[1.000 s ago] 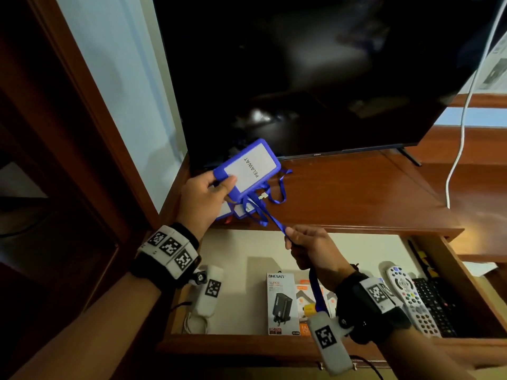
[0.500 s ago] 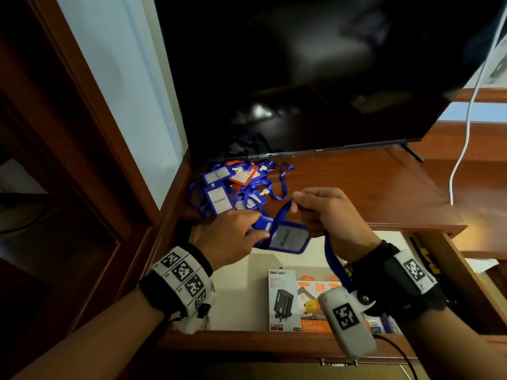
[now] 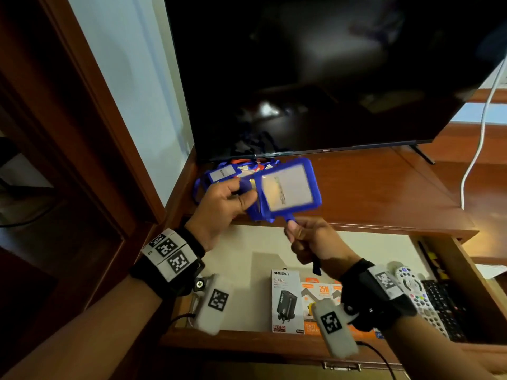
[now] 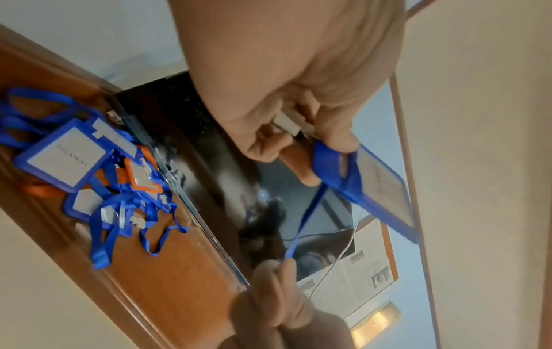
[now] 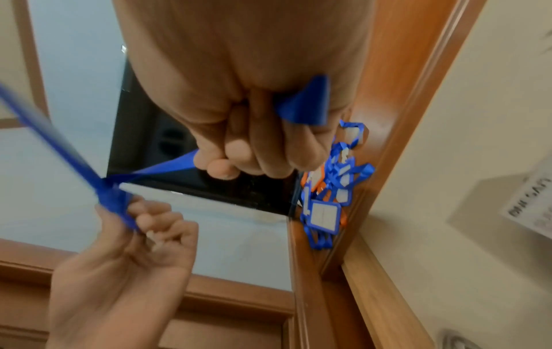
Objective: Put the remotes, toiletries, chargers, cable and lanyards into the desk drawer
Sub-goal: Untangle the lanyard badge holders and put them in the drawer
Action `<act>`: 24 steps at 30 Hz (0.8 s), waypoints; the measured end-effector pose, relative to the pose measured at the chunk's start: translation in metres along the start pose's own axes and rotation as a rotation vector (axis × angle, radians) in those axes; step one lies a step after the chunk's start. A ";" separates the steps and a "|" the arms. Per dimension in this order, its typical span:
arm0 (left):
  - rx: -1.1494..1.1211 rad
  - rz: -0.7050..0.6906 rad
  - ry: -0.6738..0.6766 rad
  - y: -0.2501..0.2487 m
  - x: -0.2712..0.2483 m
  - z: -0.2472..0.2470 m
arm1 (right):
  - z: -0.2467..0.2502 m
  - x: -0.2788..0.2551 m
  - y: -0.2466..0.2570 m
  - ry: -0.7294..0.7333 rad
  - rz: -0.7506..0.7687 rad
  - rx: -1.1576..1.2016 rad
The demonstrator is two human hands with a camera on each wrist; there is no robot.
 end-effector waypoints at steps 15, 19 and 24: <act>0.896 -0.034 -0.174 0.044 0.012 0.019 | -0.031 0.012 0.027 0.141 0.100 -0.550; 1.135 0.015 0.104 0.067 0.003 -0.002 | -0.021 0.022 0.020 0.202 0.103 -0.748; 1.241 0.059 0.413 0.084 -0.013 -0.022 | -0.017 0.022 0.000 0.282 0.008 -0.682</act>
Point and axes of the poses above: each hand's wrist, its own x-axis towards the middle knuckle, its own z-axis out of the back of the hand, y = z × x, the point moved 10 cm from there along x, towards the middle knuckle, and after that the axes turned 5 degrees about z, right-handed, at the moved point
